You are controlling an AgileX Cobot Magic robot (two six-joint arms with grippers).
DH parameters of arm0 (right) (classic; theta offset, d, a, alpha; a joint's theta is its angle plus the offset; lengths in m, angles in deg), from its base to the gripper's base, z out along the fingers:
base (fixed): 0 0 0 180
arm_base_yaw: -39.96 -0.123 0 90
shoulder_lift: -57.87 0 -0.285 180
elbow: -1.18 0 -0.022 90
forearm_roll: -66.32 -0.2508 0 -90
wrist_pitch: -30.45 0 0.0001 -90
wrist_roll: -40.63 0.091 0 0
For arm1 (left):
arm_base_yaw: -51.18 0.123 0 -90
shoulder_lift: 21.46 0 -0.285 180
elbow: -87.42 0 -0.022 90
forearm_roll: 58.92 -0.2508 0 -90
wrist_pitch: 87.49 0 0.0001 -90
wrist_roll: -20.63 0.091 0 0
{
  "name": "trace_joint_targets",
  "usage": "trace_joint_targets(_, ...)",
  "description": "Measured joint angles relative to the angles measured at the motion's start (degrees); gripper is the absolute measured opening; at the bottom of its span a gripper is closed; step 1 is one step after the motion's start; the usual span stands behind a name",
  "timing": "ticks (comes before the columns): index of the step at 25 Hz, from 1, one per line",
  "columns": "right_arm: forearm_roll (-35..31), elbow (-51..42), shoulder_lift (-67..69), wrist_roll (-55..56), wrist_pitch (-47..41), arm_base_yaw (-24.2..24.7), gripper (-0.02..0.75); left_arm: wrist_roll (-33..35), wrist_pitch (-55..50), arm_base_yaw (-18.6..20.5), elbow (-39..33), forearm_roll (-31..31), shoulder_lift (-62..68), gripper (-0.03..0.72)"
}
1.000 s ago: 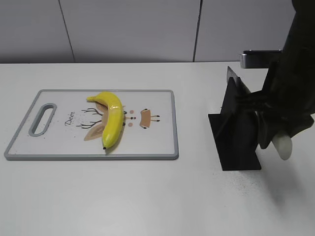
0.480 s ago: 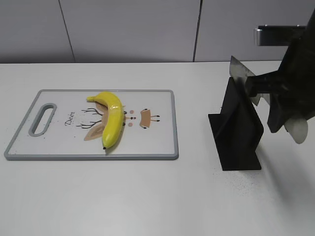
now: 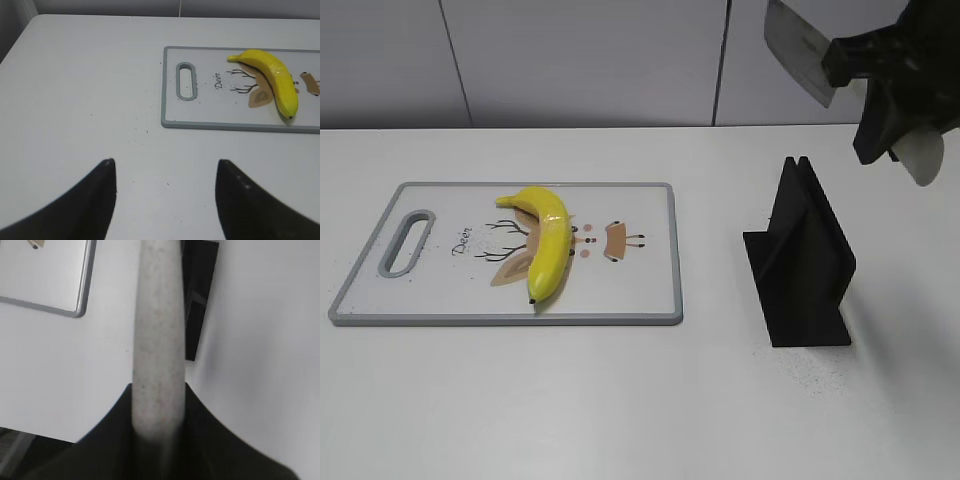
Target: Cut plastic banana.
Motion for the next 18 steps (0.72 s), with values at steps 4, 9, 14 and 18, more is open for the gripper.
trace_joint_targets(4, 0.0, 0.5, 0.0, -13.1, -0.1, 0.0, 0.160, 0.0, 0.0, 0.0, 0.0, 0.0, 0.0, 0.591)
trace_joint_targets(9, 0.1, 0.5, 0.7, -29.6, -0.1, 0.0, 0.160, 0.0, 0.0, 0.0, 0.0, -0.2, 1.3, 0.590)
trace_joint_targets(14, 0.3, 1.5, 2.6, -44.3, -0.3, 0.0, 0.160, 2.6, 1.8, 0.0, 1.6, 0.2, 10.3, 0.590)
trace_joint_targets(18, -0.8, 6.0, 5.5, -51.8, -0.4, 0.0, 0.160, 5.6, 7.0, -0.1, 5.2, 0.4, 17.9, 0.590)
